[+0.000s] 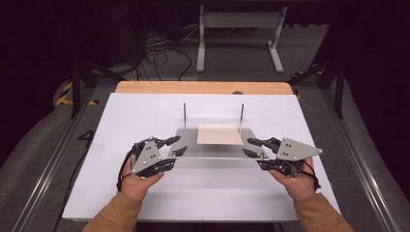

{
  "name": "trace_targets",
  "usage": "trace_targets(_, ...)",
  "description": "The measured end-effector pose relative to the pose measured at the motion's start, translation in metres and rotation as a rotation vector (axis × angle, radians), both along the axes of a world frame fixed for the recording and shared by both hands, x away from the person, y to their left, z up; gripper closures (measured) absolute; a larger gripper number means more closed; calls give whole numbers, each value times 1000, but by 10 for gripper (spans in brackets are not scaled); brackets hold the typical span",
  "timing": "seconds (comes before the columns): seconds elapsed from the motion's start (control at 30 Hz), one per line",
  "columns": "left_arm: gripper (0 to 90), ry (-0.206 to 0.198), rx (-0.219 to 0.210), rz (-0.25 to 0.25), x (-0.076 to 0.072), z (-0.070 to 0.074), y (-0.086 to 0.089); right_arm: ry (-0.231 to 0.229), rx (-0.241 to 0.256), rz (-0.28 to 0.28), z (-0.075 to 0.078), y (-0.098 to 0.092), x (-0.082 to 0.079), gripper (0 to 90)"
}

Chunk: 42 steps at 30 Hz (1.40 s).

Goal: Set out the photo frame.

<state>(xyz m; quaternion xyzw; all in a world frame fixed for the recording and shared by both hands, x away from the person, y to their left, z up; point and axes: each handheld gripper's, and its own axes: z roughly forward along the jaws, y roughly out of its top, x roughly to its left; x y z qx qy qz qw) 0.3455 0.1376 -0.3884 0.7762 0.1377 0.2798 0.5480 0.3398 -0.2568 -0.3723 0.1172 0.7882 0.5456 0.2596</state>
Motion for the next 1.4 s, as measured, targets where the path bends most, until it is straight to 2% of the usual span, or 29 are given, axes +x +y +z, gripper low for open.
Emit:
trace_targets(0.33,588,-27,-61,9,12,24,-2,-64,46,-25,24,-2,11,603)
trace_targets(0.6,614,-66,-71,38,17,43,-5,-134,80,-38,45,-2,18,606)
trace_targets(0.8,628,-98,-84,62,18,59,-4,-189,78,-49,60,1,20,620)
trace_targets(0.83,631,-98,-84,62,18,59,-4,-189,78,-49,60,1,20,620)
trace_targets(0.87,636,-92,-98,53,17,63,-5,-209,81,-42,66,2,18,625)
trace_targets(0.93,635,-87,-108,52,16,65,-4,-200,90,-38,69,1,18,629)
trace_targets(0.97,635,-80,-117,46,16,68,-4,-195,120,-24,73,-1,17,636)
trace_targets(1.1,635,-67,-123,38,15,72,-3,-190,130,-26,77,-2,15,640)
trace_targets(1.27,642,-32,-147,13,8,82,-2,-152,156,-15,85,-5,7,648)
trace_targets(1.33,644,-12,-161,11,6,86,-1,-123,174,-19,89,-6,5,650)
trace_targets(1.4,651,16,-180,-2,3,90,-1,-73,196,-18,94,-7,3,651)
